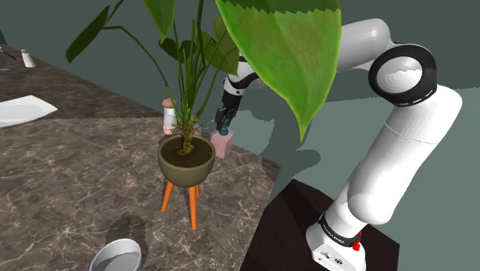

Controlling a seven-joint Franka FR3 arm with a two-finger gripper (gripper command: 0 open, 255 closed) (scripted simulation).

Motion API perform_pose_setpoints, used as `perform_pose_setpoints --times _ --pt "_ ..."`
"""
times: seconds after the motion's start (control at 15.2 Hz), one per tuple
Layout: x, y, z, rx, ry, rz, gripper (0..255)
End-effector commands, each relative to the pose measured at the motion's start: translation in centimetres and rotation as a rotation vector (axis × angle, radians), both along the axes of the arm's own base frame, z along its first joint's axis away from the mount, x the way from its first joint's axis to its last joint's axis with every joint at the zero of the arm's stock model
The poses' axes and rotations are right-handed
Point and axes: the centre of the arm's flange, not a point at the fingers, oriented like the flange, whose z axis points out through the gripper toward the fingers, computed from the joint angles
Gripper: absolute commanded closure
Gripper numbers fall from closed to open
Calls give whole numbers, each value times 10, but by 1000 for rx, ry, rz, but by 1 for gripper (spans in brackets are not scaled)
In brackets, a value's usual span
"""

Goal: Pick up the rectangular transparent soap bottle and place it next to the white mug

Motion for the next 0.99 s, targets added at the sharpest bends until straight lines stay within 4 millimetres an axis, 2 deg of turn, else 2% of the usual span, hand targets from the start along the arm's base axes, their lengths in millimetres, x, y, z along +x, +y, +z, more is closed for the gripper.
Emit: perform_pose_setpoints --times 0.0,0.33,0.92 --pt "0 0 0 0 0 0 255" --pt "0 0 0 0 0 0 255" --pt "0 0 48 0 0 0 255"
